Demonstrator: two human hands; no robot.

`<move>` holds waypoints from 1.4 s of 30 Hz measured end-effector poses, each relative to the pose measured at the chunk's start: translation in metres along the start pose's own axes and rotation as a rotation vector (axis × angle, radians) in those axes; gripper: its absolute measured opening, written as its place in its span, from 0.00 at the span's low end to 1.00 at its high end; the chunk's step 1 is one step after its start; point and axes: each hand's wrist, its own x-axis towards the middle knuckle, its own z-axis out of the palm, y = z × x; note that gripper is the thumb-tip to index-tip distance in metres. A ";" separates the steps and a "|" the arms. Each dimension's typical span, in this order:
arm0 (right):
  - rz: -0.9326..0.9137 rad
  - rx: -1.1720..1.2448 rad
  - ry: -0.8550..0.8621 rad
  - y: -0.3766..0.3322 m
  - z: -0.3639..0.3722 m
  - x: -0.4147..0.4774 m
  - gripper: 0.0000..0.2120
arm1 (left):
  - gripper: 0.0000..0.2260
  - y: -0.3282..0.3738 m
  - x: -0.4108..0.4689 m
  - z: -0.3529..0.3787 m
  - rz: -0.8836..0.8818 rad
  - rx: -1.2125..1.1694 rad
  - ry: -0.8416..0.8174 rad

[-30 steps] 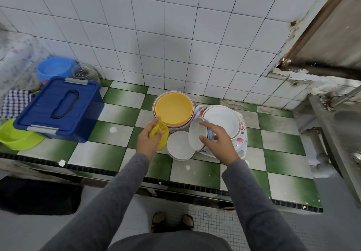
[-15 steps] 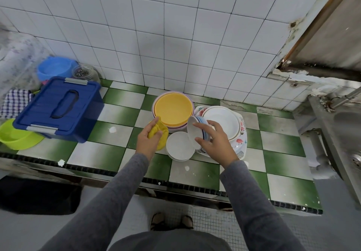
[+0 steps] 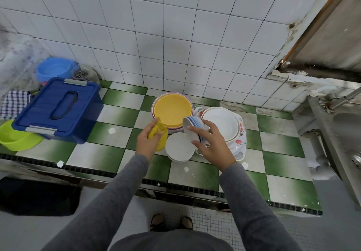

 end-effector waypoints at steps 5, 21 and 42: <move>0.113 0.246 0.106 0.002 0.006 -0.003 0.20 | 0.20 0.001 -0.001 0.000 0.009 0.002 0.004; 0.296 1.043 0.142 -0.017 0.025 -0.003 0.19 | 0.20 0.031 -0.010 0.049 0.526 0.281 -0.103; 0.195 1.046 0.163 -0.031 0.000 0.001 0.19 | 0.23 0.029 -0.012 0.053 0.546 0.783 -0.564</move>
